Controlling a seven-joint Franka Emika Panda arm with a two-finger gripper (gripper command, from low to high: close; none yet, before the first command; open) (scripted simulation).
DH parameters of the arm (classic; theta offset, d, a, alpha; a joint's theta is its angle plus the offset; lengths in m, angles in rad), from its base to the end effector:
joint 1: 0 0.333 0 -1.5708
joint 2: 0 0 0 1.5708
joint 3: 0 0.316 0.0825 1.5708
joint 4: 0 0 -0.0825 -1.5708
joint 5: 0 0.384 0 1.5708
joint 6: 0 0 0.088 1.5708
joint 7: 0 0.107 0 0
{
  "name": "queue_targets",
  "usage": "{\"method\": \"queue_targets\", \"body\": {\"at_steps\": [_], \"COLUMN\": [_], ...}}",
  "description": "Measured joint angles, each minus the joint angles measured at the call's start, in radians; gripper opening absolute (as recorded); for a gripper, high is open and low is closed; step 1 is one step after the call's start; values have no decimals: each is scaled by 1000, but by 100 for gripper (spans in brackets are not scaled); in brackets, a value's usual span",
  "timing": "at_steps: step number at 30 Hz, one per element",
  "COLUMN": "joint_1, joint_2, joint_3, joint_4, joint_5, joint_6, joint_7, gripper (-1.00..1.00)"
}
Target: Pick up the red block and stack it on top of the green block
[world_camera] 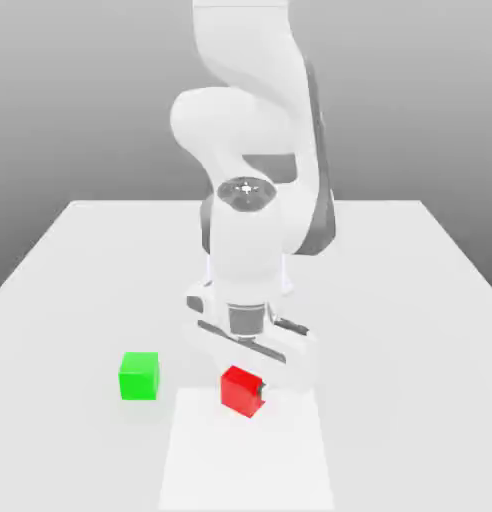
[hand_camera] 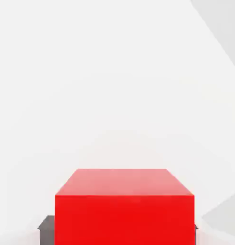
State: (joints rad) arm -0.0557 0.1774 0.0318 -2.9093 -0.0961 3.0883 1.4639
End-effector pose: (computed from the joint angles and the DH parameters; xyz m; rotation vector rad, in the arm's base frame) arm 0.3283 0.0009 0.1438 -2.4093 2.0136 -0.0019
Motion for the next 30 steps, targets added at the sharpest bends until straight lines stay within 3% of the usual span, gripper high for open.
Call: {"method": "queue_targets", "body": {"at_steps": [9,18,21,27,28,30], "joint_1": [-10,-227,-245,-211,-209,-205], "joint_2": [-272,-444,-409,-216,-187,-187], "joint_3": [40,-213,-260,-274,-272,-272], "joint_4": [-39,-46,-43,-36,-36,-36], "joint_5": [115,-18,-18,79,100,100], "joint_6": [-233,-396,-365,-181,-153,-153], "joint_7": [-84,-499,-576,-653,-667,-667], "gripper": [-100,-100,-100,-100,100,100]}}
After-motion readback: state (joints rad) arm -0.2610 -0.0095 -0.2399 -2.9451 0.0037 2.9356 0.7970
